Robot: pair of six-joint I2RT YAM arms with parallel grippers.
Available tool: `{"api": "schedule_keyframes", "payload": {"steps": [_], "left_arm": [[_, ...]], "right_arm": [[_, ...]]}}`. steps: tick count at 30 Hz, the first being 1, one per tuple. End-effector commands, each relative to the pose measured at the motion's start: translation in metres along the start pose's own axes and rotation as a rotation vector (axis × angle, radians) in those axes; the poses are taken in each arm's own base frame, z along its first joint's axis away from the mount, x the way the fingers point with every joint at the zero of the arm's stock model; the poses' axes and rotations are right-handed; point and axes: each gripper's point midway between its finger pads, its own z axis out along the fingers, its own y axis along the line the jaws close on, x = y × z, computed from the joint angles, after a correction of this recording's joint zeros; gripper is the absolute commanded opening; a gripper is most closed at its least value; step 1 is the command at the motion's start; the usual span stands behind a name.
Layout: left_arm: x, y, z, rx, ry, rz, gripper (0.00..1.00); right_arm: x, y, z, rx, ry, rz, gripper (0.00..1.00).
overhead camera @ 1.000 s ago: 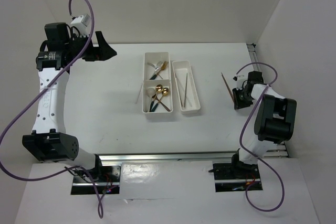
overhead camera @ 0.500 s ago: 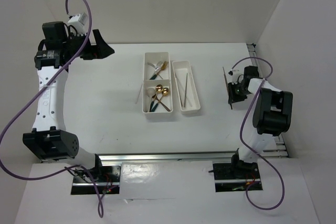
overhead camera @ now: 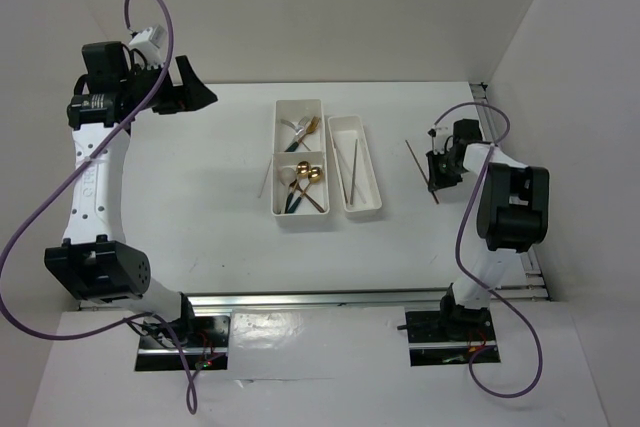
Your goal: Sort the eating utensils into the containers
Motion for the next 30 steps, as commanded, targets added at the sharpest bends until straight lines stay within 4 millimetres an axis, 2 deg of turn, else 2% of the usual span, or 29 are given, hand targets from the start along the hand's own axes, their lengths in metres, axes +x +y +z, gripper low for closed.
{"api": "schedule_keyframes", "payload": {"steps": [1, 6, 9, 11, 14, 16, 18, 19, 20, 21, 22, 25, 28, 29, 30], "left_arm": [[-0.013, -0.004, -0.003, 0.018, -0.041, 0.031, 1.00], [-0.012, -0.001, 0.000, 0.017, -0.034, 0.026, 1.00], [-0.011, -0.003, 0.000, 0.026, -0.033, 0.026, 1.00], [-0.013, -0.003, 0.000, 0.027, -0.040, 0.032, 1.00], [-0.008, 0.002, 0.003, 0.016, -0.031, 0.024, 1.00], [-0.003, 0.003, 0.001, 0.004, -0.031, 0.022, 1.00], [0.000, 0.007, 0.002, -0.013, -0.045, 0.030, 1.00], [0.000, 0.010, 0.001, -0.030, -0.054, 0.034, 1.00], [0.000, 0.008, -0.003, -0.038, -0.066, 0.041, 1.00], [0.006, 0.009, -0.003, -0.039, -0.055, 0.023, 1.00], [0.006, 0.015, -0.001, -0.063, -0.062, 0.024, 1.00], [0.007, 0.022, -0.004, -0.112, -0.071, 0.024, 1.00], [0.009, 0.032, -0.007, -0.175, -0.072, -0.003, 1.00], [0.009, 0.034, -0.007, -0.185, -0.072, 0.006, 1.00], [0.015, 0.037, -0.006, -0.200, -0.056, -0.005, 1.00]], "right_arm": [[0.022, -0.014, 0.018, 0.073, 0.088, 0.020, 0.20], [0.035, -0.006, 0.025, 0.082, 0.128, -0.005, 0.13], [0.034, 0.000, 0.026, 0.084, 0.132, -0.025, 0.01], [0.033, 0.008, 0.028, 0.075, 0.134, -0.046, 0.00], [0.021, 0.012, 0.015, 0.082, 0.087, -0.064, 0.00], [-0.006, 0.025, 0.001, 0.059, 0.008, -0.097, 0.00], [-0.021, 0.033, -0.010, 0.041, -0.027, -0.100, 0.00], [-0.040, 0.039, -0.019, 0.033, -0.070, -0.099, 0.00], [-0.047, 0.040, -0.029, 0.036, -0.088, -0.094, 0.00], [-0.055, 0.050, -0.032, 0.005, -0.103, -0.095, 0.00], [-0.073, 0.050, -0.044, 0.013, -0.154, -0.105, 0.00], [-0.103, 0.059, -0.067, 0.001, -0.237, -0.110, 0.00], [-0.124, 0.075, -0.082, -0.035, -0.291, -0.089, 0.00], [-0.138, 0.083, -0.092, -0.051, -0.327, -0.068, 0.00], [-0.141, 0.086, -0.096, -0.066, -0.332, -0.051, 0.00]]}}
